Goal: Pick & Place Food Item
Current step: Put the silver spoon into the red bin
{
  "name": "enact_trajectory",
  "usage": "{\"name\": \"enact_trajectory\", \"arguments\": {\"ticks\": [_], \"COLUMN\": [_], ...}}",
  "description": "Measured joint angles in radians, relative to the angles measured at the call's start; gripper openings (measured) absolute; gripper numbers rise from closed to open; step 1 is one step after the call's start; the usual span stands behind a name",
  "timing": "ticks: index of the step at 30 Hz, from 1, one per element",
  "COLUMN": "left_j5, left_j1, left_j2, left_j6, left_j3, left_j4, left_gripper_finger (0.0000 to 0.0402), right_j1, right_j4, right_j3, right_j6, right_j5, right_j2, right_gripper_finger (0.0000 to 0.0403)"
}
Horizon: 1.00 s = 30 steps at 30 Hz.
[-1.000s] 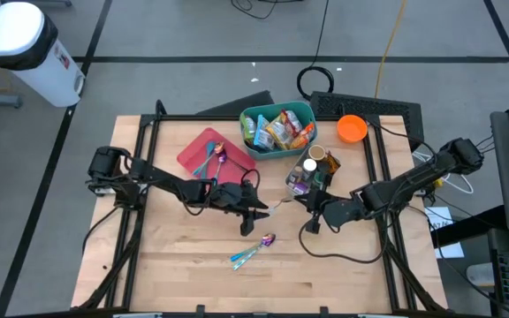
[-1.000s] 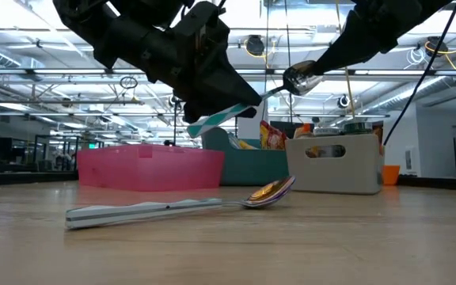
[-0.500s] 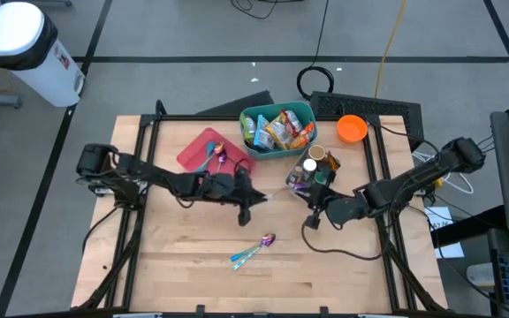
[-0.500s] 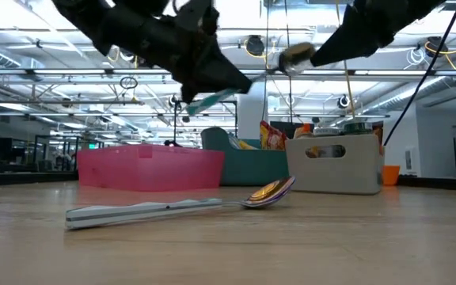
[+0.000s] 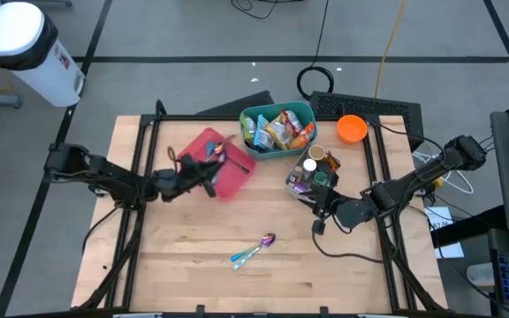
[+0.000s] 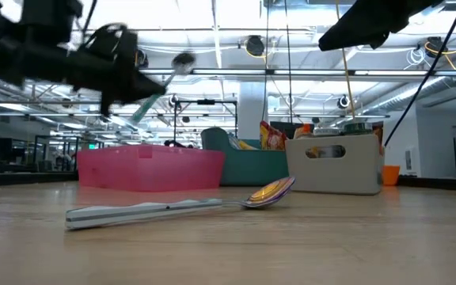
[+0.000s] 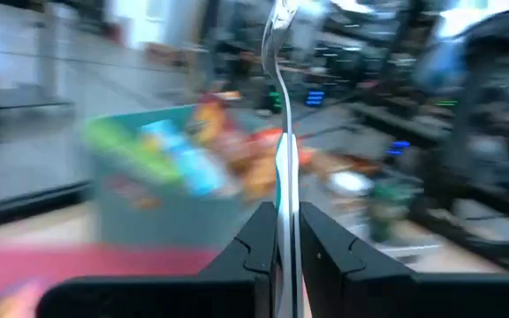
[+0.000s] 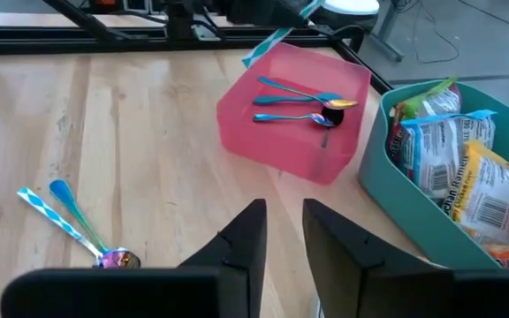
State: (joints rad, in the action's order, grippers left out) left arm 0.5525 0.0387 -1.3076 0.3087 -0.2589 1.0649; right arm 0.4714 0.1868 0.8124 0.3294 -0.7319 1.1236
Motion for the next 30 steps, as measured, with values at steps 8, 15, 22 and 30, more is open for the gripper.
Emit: {"name": "enact_trajectory", "arguments": {"ticks": [8, 15, 22, 30], "left_j5": [0.254, 0.252, 0.259, 0.226], "left_j1": [-0.045, -0.087, -0.118, -0.124], "left_j2": [-0.008, -0.009, -0.009, -0.01], "left_j6": [0.086, 0.196, 0.282, 0.299], "left_j3": [0.139, 0.137, 0.137, 0.137], "left_j4": [0.027, -0.059, -0.126, -0.134], "left_gripper_finger": [0.0037, 0.0041, 0.0056, 0.0061], "right_j1": [-0.028, -0.033, -0.033, -0.033], "right_j4": [-0.003, -0.043, -0.108, -0.116], "right_j3": [0.0, -0.022, -0.054, -0.054], "right_j6": [0.003, 0.002, -0.029, -0.039], "right_j5": [0.0, 0.0, 0.0, 0.0], "right_j2": [0.0, 0.0, 0.001, 0.001], "right_gripper_finger": [0.0064, 0.0064, 0.006, 0.0059]}}
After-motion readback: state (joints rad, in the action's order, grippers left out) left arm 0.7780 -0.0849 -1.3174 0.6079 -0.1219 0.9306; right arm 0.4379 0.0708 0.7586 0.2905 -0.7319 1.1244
